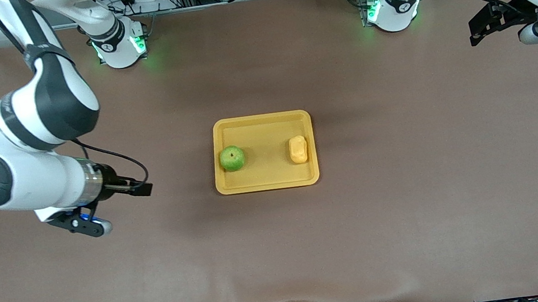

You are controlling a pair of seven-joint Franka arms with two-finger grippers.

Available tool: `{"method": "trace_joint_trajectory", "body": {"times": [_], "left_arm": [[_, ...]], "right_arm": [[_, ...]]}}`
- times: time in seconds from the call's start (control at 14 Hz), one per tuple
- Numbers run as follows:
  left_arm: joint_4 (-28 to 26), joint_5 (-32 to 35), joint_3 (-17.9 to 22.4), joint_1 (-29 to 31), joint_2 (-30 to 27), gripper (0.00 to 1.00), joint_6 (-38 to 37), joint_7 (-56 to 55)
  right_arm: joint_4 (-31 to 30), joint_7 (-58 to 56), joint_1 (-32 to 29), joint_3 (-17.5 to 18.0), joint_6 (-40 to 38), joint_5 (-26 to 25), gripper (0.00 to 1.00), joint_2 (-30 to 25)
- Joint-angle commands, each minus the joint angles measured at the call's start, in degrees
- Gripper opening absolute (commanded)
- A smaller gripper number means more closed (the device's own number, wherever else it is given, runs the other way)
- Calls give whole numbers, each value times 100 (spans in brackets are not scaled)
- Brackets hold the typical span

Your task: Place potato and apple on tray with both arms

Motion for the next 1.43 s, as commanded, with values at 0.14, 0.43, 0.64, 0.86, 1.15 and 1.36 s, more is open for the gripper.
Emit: {"method": "trace_joint_trajectory", "body": {"times": [0.14, 0.43, 0.64, 0.86, 1.15, 1.36], "left_arm": [[9, -101, 5, 5, -88, 100, -97, 7], [1, -101, 23, 5, -79, 100, -141, 16], [9, -92, 23, 5, -88, 100, -141, 24], [9, -101, 31, 5, -88, 100, -149, 51], [1, -66, 31, 31, -79, 100, -141, 42], [1, -66, 31, 92, -79, 100, -141, 42]], "right_arm": [[-64, -451, -243, 57, -497, -85, 100, -612], [-125, -1409, -384, 75, -559, -409, 100, -1051], [-151, -1832, -577, 84, -770, -437, 100, -1245], [-178, -2175, -753, 84, -902, -437, 100, -1464], [-537, -2439, -963, 84, -849, -428, 100, -1913], [-888, -2659, -1210, 92, -701, -340, 100, -2229]]}}
